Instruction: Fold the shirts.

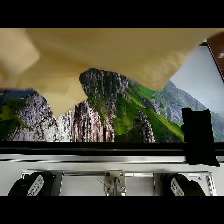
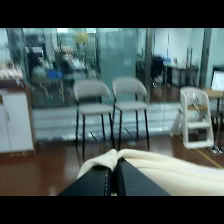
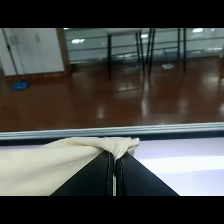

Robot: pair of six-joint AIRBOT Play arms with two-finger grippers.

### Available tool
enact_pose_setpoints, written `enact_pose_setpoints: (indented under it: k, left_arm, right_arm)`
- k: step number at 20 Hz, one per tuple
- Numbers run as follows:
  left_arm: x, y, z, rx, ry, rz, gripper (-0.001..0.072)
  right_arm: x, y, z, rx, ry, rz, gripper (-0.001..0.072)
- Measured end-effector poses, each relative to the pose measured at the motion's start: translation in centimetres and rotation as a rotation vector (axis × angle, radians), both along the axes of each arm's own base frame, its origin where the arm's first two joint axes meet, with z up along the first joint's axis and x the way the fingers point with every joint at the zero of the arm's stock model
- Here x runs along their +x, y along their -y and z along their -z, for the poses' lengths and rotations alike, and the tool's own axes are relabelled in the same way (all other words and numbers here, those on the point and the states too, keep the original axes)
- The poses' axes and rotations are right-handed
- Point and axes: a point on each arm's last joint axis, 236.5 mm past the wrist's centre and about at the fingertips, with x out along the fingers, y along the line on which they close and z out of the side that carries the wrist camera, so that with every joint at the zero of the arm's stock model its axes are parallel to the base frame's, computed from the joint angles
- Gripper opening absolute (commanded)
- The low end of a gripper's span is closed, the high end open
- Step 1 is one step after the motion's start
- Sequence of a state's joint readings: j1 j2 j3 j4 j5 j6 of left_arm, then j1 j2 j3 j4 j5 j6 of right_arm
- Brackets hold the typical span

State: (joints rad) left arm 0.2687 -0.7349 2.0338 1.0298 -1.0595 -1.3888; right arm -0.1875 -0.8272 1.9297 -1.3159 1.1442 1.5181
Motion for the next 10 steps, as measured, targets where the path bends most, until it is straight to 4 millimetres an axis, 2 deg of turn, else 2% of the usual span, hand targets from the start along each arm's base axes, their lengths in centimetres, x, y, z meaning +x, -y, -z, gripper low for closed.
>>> enact_pose_setpoints:
  k: [2, 4, 7, 10]
  left_arm:
    - [-3.0, 0.3, 0.3, 0.007, -0.011, -0.03, 0.0036]
    - [-4.9, 0.6, 1.3, 0.016, -0.042, -0.043, 0.0037]
    - [-5.7, 0.7, 3.8, 0.029, -0.143, -0.055, 0.0037]
    - [-5.0, 0.5, 6.8, 0.035, -0.262, -0.055, 0.0037]
  right_arm:
    - [-4.4, 0.7, -0.3, -0.027, 0.001, 0.065, 0.0057]
    - [-7.0, 1.7, 0.9, -0.046, -0.051, 0.125, 0.0057]
    - [-9.0, 3.2, 2.8, -0.066, -0.13, 0.199, 0.0057]
    - [-8.8, 4.3, 4.6, -0.081, -0.217, 0.236, 0.0056]
